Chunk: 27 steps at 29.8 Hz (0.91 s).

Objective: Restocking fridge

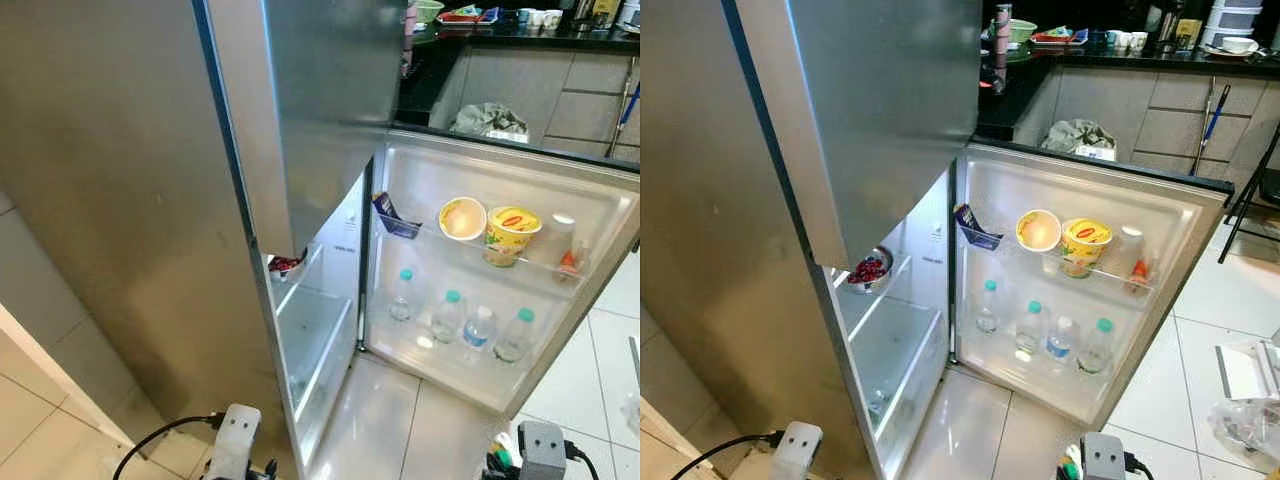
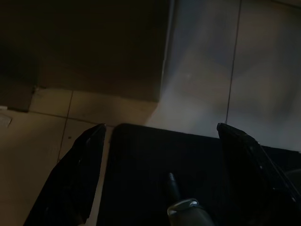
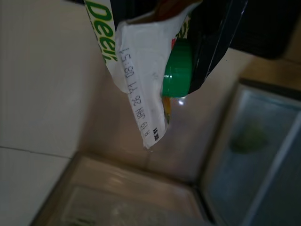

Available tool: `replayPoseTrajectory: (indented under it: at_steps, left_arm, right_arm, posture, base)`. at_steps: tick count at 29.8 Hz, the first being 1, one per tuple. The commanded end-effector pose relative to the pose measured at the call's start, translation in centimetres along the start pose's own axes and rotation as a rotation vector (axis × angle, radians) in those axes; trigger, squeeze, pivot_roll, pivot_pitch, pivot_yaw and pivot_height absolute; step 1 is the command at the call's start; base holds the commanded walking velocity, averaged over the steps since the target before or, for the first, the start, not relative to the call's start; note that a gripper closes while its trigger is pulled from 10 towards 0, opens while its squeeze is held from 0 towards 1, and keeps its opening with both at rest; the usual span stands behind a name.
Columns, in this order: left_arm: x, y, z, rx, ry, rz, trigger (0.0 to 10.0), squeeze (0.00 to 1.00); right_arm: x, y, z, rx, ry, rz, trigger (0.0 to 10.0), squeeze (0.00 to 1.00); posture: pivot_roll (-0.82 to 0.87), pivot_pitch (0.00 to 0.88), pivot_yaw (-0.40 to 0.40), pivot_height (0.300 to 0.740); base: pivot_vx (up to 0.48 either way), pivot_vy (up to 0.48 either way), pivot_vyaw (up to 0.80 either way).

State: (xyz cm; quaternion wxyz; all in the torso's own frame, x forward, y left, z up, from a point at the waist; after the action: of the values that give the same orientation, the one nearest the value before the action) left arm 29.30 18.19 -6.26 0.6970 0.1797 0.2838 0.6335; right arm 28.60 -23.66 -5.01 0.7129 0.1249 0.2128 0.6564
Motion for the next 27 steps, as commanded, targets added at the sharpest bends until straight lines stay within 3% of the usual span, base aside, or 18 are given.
replayPoseTrajectory:
  at_steps: [1,5,9,18,27]
  left_arm:
    - [0.3,0.2,-0.9,0.022,0.032,0.02,10.0,0.0]
    - [0.8,0.3,-1.2,0.029,0.056,0.04,10.0,0.0]
    - [1.6,0.5,-1.4,0.031,0.09,0.075,10.0,0.0]
    - [1.4,0.6,-1.4,0.014,0.082,0.077,10.0,0.0]
    - [1.6,0.6,-1.5,0.012,0.098,0.079,10.0,0.0]
  right_arm:
    - [-0.2,0.3,-1.1,0.042,0.006,-0.012,10.0,0.0]
    - [-0.1,0.3,-1.1,0.047,0.024,-0.014,10.0,0.0]
    - [1.2,0.3,-1.2,0.048,0.121,0.052,10.0,0.0]
    - [2.0,0.0,-0.7,0.043,0.155,0.09,10.0,0.0]
    - [2.1,-0.2,-0.4,0.035,0.159,0.089,10.0,0.0]
  posture:
    - [-0.1,0.098,0.031,0.74]
    - [-0.11,0.096,0.035,0.74]
    - [-0.1,0.094,0.023,0.74]
    - [-0.08,0.092,-0.016,0.74]
    - [-0.09,0.089,-0.003,0.74]
  base:
    - [0.0,0.0,0.0]
    - [0.0,0.0,0.0]
    - [0.0,0.0,0.0]
    - [0.0,0.0,0.0]
    - [0.0,0.0,0.0]
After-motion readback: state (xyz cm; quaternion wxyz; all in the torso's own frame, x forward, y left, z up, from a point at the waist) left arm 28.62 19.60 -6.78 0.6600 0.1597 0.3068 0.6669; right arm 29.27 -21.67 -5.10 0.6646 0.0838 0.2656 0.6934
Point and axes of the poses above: a point about 5 cm out from each wrist's last joint towards the gripper, its own y axis pointing back from the gripper into the wrist, its own z axis along the axis of the wrist's last joint, x = y × z, the point moved 5 cm from there along -y, pointing out of the wrist towards the gripper, and after that the axes turned 14 degrees about y, right-handed, at the moved point
